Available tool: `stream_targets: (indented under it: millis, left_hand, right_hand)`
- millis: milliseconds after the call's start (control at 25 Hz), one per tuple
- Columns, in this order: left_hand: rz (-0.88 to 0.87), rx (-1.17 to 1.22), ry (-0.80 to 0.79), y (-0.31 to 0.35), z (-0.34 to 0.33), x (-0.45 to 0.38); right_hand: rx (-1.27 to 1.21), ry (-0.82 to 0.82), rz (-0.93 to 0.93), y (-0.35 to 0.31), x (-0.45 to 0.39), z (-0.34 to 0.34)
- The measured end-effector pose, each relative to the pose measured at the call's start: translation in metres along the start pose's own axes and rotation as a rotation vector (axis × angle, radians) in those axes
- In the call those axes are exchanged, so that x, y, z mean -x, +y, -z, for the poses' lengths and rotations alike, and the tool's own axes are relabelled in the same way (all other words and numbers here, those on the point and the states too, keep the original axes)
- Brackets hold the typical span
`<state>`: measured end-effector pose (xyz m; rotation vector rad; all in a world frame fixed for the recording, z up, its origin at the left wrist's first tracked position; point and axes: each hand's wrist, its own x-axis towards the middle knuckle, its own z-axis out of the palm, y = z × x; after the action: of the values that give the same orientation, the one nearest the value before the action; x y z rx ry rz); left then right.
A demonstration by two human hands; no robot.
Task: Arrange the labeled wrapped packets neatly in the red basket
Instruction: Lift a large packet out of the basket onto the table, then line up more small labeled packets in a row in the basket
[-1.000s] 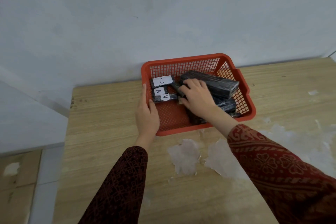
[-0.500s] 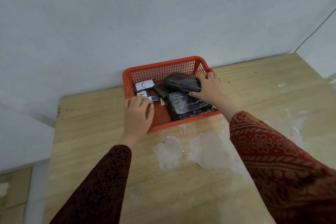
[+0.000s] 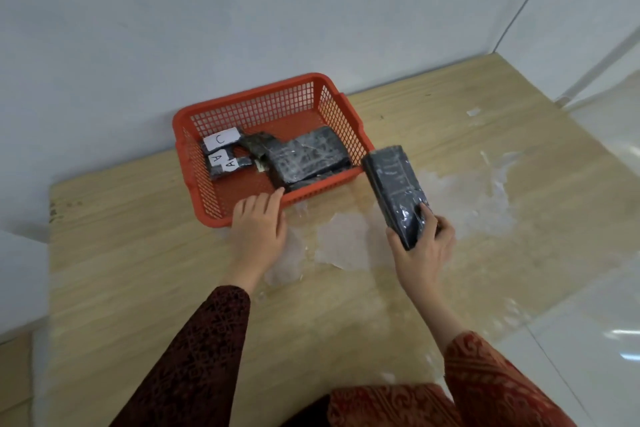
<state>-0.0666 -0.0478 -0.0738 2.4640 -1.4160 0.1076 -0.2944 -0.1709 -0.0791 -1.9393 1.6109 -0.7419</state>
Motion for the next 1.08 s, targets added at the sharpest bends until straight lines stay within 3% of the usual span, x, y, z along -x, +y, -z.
stream_targets:
  millis: [160,320,400,520,640,800,960,1080]
  left_hand:
    - [0.001,-0.034,0.025,-0.001,-0.005,0.0]
    - [0.01,-0.025,0.055,-0.001,-0.009,0.001]
    - [0.014,-0.011,0.049,-0.001,-0.007,0.0]
    - [0.03,0.032,0.007,-0.001,-0.003,0.0]
    - [0.066,0.07,-0.037,-0.001,0.001,-0.001]
    - [0.152,0.348,0.055,-0.003,0.014,-0.01]
    - [0.282,0.278,0.292,-0.035,0.026,-0.026]
    - [0.472,0.31,0.325,-0.061,0.026,-0.039]
  right_hand:
    - [0.099,-0.074,-0.239,0.029,0.01,0.005]
    - [0.257,-0.213,-0.194,0.031,0.007,0.004]
    - [0.303,-0.214,-0.111,0.021,0.003,0.001]
    - [0.412,-0.145,0.153,-0.014,-0.01,-0.009]
    - [0.344,-0.119,0.283,-0.065,-0.032,-0.026]
    - [0.139,-0.319,0.52,-0.135,-0.061,-0.07]
    - [0.355,-0.52,0.719,-0.186,-0.076,-0.137]
    - [0.586,-0.616,0.766,-0.202,-0.088,-0.176]
